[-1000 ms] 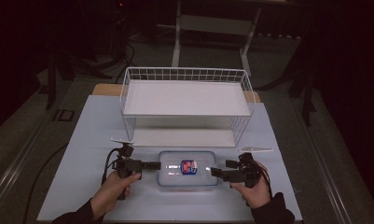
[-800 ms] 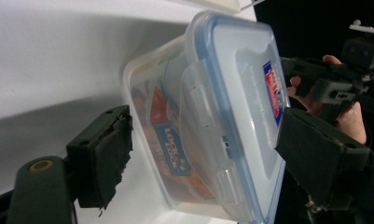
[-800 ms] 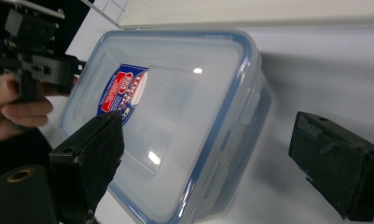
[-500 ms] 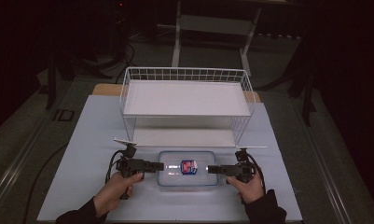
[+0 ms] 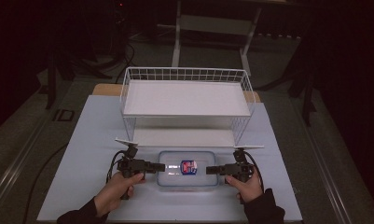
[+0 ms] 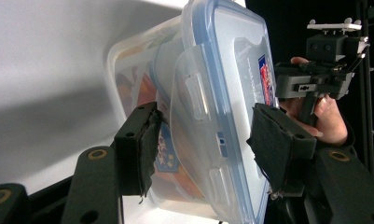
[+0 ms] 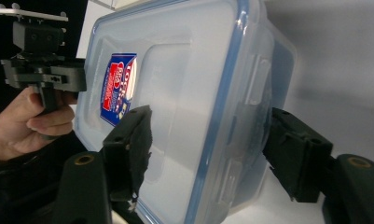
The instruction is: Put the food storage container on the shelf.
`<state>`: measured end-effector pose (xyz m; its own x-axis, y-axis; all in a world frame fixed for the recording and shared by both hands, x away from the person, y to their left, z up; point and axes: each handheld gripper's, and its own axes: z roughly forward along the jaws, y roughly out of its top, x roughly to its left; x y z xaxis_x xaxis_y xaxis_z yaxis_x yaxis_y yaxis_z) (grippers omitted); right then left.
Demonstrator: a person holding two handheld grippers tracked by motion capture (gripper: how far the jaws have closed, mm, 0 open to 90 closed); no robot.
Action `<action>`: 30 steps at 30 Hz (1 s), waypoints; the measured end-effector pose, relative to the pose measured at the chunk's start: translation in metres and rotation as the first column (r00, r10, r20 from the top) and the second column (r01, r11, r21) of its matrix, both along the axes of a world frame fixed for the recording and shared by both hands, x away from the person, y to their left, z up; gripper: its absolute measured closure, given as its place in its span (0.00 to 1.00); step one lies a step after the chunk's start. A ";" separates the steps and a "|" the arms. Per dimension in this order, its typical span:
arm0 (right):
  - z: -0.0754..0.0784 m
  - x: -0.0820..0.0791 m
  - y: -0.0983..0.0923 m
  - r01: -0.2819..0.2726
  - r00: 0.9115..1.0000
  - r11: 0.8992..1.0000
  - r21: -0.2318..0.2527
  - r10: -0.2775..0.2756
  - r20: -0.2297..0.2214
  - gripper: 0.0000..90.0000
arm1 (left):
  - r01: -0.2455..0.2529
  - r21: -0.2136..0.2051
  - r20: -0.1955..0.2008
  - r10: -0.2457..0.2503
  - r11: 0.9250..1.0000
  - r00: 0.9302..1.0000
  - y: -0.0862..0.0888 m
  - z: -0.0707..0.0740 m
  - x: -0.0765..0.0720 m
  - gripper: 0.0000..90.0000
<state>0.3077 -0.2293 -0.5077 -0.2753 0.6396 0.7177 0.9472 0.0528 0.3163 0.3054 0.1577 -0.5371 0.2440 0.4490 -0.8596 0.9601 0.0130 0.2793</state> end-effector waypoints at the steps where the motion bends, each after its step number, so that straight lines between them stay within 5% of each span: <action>1: 0.000 0.000 -0.001 -0.001 1.000 1.000 0.004 0.001 -0.012 0.39 | 0.005 -0.001 -0.004 -0.005 1.000 1.000 0.000 0.000 0.000 0.46; 7: 0.001 -0.003 -0.001 -0.007 1.000 1.000 -0.004 0.007 -0.008 0.40 | 0.027 0.065 0.043 -0.030 0.998 0.999 -0.002 0.013 -0.003 0.56; 30: 0.020 -0.016 0.008 -0.020 0.994 0.995 -0.095 0.030 0.106 0.41 | 0.012 0.168 0.127 -0.033 0.986 0.991 -0.010 0.039 -0.019 0.60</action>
<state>0.2912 -0.2211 -0.4874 -0.3642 0.6947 0.6202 0.9060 0.1100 0.4088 0.2860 0.1480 -0.4980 0.3597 0.5760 -0.7341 0.9154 -0.0653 0.3972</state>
